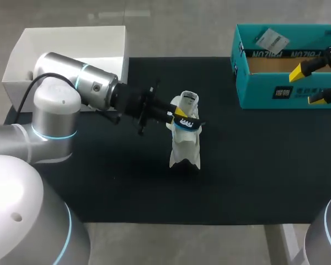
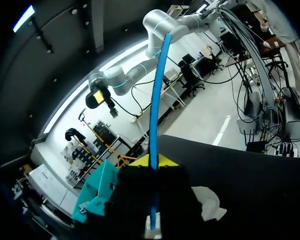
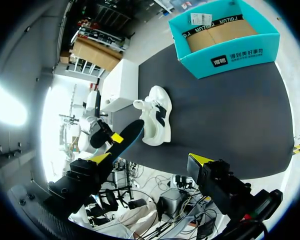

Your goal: Take the shoe out of the shoebox, open the shoe tongue, remove and reinsert the insole, then place the shoe into the shoebox

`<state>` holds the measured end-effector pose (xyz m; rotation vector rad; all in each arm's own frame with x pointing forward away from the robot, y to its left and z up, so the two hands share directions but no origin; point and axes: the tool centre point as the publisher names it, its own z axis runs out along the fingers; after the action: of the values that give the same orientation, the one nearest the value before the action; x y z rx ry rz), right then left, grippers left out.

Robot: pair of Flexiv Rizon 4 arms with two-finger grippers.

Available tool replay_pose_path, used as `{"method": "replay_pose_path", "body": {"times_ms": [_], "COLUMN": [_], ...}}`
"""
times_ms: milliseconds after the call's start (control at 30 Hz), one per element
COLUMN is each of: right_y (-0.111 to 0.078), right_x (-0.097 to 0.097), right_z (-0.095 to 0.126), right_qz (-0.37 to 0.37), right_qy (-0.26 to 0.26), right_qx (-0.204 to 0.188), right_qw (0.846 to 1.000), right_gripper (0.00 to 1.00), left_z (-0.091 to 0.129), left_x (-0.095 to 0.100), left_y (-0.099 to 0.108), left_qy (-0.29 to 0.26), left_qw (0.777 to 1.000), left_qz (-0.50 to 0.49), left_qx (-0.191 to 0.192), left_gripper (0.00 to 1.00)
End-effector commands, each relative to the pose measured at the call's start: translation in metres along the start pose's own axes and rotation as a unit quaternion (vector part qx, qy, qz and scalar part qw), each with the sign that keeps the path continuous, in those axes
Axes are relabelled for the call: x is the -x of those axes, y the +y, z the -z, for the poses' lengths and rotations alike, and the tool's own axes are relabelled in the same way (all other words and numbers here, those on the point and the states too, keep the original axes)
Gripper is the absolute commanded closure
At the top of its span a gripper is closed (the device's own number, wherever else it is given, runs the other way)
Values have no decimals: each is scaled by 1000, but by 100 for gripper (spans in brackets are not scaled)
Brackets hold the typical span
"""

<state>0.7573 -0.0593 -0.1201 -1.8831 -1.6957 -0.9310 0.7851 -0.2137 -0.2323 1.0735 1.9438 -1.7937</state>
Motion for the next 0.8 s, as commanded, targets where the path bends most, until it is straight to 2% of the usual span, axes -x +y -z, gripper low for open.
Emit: {"method": "replay_pose_path", "body": {"times_ms": [33,233,400,467,800], "right_y": [0,0,0,0,0], "right_x": [0,0,0,0,0], "right_z": [-1,-1,-1,-1,-1], "right_qz": [-1,-1,-1,-1,-1], "right_qy": [-1,-1,-1,-1,-1], "right_qx": [0,0,0,0,0], "right_qw": [1000,1000,1000,1000,1000], "right_gripper": [0,0,0,0,0], "left_z": [2,7,9,9,5], "left_x": [-7,-15,-23,-24,-29], "left_y": [-5,-5,6,10,29], "left_qy": [-11,-24,-36,-39,-42], "left_qw": [1000,999,999,999,998], "left_qz": [6,15,11,16,21], "left_qx": [8,19,24,13,36], "left_gripper": [100,100,100,100,100]}}
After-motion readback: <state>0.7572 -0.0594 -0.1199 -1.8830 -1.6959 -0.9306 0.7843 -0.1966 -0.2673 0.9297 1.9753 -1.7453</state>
